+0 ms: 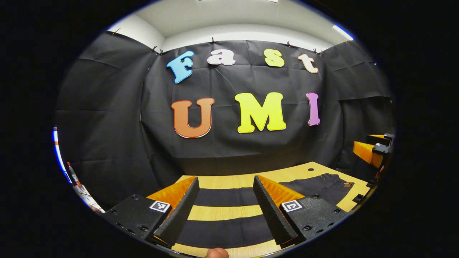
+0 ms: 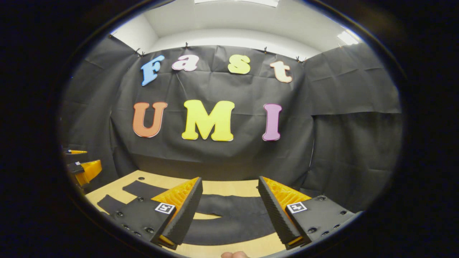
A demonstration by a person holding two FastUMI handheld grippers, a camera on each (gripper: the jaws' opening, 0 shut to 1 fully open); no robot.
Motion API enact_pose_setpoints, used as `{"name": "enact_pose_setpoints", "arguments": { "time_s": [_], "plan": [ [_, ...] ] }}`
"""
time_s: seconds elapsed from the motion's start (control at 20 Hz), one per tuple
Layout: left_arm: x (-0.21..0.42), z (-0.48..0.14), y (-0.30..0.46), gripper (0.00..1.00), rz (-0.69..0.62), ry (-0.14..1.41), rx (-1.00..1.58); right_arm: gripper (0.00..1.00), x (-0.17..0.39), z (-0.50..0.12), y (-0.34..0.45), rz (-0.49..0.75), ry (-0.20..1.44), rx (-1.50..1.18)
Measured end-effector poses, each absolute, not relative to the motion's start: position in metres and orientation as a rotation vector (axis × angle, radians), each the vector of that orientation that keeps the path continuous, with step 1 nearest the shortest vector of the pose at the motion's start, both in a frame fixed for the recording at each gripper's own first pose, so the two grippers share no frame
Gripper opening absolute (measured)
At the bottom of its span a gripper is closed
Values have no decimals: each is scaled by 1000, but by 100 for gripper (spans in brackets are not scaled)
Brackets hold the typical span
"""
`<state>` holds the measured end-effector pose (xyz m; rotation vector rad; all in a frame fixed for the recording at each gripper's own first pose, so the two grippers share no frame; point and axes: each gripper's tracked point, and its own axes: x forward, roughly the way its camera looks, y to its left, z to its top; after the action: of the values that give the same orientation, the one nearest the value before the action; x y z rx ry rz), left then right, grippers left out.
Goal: Grasp the waist and the cuffs of the jeans and fold them to make the two legs overlap; first hold the waist and fold one-third of the jeans toward the cuffs, then hold the cuffs and fold the remaining one-third in the same direction to finish folding.
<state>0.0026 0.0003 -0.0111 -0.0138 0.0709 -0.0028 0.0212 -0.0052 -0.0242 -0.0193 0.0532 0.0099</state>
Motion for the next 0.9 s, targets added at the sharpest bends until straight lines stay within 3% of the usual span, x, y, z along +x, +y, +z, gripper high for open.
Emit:
{"name": "enact_pose_setpoints", "arguments": {
  "time_s": [0.3,0.35,0.4,0.65,0.9],
  "plan": [
    [2,-94,28,96,94,321,-287,94,38,-67,-48,-67,208,100],
    [-2,-113,37,100,128,368,-358,94,42,-75,-58,-84,238,132],
    [-6,-130,46,96,171,415,-434,94,45,-85,-70,-105,269,160],
    [-24,-197,100,98,399,564,-725,98,63,-133,-138,-219,440,332],
    [-39,-243,132,98,570,648,-956,98,77,-183,-191,-321,587,467]
  ]
}}
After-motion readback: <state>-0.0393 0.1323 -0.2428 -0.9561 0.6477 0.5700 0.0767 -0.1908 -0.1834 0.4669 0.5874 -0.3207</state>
